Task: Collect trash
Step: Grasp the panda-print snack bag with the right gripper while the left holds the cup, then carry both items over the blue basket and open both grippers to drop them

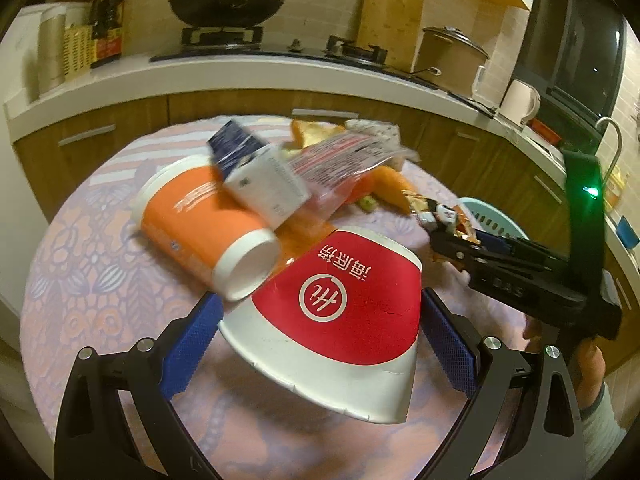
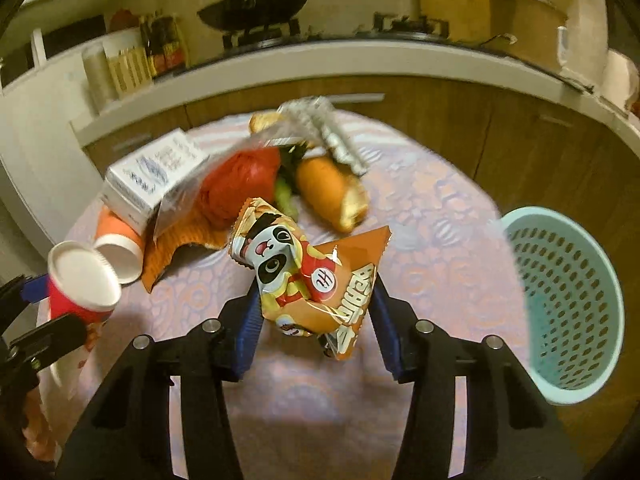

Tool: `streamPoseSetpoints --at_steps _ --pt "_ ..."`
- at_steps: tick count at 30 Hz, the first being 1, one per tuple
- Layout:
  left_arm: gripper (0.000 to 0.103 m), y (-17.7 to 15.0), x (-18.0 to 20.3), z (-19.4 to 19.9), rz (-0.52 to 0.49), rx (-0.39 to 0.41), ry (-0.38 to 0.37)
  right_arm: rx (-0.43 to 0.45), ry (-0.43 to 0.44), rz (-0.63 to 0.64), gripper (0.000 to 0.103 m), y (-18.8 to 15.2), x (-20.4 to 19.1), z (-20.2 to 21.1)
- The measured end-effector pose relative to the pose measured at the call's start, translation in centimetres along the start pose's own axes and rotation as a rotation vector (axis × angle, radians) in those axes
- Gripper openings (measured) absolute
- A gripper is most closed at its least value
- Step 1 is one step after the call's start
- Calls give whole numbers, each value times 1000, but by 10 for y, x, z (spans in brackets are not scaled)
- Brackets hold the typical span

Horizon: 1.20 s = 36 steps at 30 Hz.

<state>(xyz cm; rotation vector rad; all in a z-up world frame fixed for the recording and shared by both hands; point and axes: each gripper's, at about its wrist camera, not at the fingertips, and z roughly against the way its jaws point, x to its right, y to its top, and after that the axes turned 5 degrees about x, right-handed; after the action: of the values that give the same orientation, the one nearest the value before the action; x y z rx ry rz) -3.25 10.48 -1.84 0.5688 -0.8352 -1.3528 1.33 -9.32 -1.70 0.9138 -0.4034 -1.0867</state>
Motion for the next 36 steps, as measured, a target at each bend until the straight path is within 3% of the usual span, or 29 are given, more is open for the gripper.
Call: streamPoseSetpoints --at_steps 12,17,25,36 --pt "94 50 110 -50 -116 17 -108 95 -132 -115 46 16 110 45" --pt "94 66 169 -83 -191 10 -150 116 -236 -155 46 15 167 55" --pt "94 77 254 -151 -285 -53 -235 68 -318 -270 46 -5 243 48" --pt "94 60 293 -218 -326 -154 -252 -50 -384 -346 47 -40 292 18"
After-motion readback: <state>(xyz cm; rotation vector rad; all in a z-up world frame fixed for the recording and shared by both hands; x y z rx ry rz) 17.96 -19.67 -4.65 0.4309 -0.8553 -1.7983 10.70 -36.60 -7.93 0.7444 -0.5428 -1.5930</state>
